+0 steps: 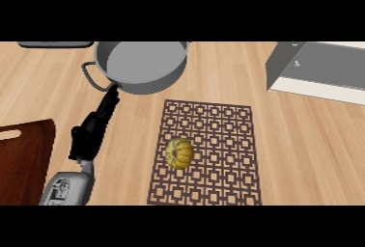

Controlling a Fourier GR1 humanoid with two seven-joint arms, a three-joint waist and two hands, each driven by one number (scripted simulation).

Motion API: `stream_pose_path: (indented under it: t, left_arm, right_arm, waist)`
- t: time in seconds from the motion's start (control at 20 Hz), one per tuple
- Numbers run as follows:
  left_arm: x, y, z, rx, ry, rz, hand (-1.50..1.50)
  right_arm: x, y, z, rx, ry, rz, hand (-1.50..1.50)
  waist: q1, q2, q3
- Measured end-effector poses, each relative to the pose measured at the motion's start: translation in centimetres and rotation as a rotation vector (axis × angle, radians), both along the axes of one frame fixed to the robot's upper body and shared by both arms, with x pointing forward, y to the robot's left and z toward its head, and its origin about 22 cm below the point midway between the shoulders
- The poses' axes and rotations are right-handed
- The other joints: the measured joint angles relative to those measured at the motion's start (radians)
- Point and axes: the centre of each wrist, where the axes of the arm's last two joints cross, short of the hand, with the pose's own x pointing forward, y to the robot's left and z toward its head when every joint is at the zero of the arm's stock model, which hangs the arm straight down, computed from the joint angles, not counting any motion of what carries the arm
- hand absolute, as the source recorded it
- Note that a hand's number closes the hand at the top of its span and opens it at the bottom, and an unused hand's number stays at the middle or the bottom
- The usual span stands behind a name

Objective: Pick the lemon from the placemat and place it in the tiered shelf

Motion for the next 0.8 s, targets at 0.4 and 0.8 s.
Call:
stream_pose_path:
  t: [0.4,0.8]
  left_arm:
    - [0.4,0.2,-0.2,-0.007,0.002,-0.015,0.00]
    - [0.1,-0.7,0.2,-0.003,0.000,-0.011,0.00]
  right_arm:
    - [3.1,-2.8,-0.4,-0.100,-0.009,-0.040,1.50]
    - [6.7,-5.1,-3.8,-0.227,-0.018,-0.043,1.50]
  waist:
    - [0.004,0.001,0.000]
    - [0.008,0.003,0.000]
